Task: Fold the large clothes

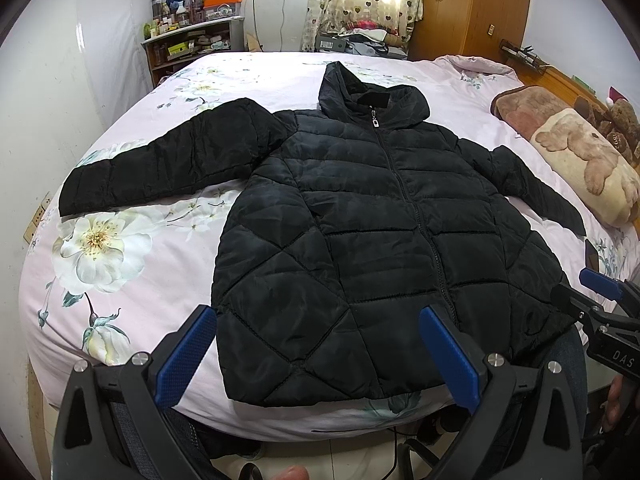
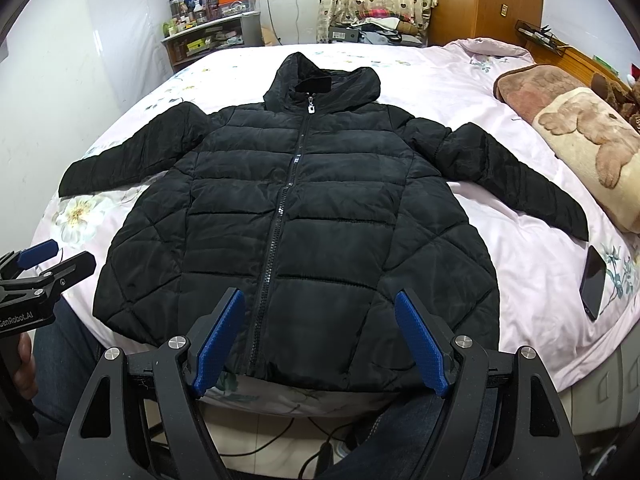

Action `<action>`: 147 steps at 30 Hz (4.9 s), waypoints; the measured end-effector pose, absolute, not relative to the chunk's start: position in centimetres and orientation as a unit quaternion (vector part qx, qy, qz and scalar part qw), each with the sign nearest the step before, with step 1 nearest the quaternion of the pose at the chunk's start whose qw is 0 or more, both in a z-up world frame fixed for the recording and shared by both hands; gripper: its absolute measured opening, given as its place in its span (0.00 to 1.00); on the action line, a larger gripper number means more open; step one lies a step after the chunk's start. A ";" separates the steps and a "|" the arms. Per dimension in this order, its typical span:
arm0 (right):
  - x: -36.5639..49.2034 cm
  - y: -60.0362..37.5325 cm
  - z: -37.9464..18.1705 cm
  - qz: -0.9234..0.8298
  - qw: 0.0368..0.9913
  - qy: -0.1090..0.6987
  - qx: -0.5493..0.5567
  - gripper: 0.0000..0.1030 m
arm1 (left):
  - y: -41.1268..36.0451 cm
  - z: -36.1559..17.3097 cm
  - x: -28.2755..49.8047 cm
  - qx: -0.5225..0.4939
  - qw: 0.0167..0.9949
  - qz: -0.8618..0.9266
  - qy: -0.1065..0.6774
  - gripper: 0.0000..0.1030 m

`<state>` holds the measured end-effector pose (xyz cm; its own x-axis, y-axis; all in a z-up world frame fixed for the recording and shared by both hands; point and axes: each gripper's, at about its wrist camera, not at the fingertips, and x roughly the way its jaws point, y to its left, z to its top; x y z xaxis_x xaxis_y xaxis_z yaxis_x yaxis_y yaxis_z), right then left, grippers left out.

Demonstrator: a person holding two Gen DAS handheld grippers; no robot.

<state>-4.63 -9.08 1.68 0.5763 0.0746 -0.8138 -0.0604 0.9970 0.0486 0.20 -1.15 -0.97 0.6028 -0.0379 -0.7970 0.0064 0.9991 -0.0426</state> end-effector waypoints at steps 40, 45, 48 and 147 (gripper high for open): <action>7.7 -7.1 -0.8 0.073 0.884 0.461 -0.017 0.75 | 12.3 -7.0 12.9 -0.079 0.883 0.097 0.452 0.96; 10.7 -5.8 -2.1 0.083 0.880 0.466 -0.027 0.75 | 16.5 -8.5 15.3 -0.107 0.874 0.129 0.456 0.96; 12.1 -5.2 -2.8 0.087 0.877 0.471 -0.033 0.75 | 19.1 -9.4 16.4 -0.125 0.868 0.154 0.455 0.96; 28.4 -15.0 -12.3 0.006 0.859 0.511 0.018 0.44 | 6.4 -12.2 33.5 -0.051 0.887 -0.050 0.457 0.41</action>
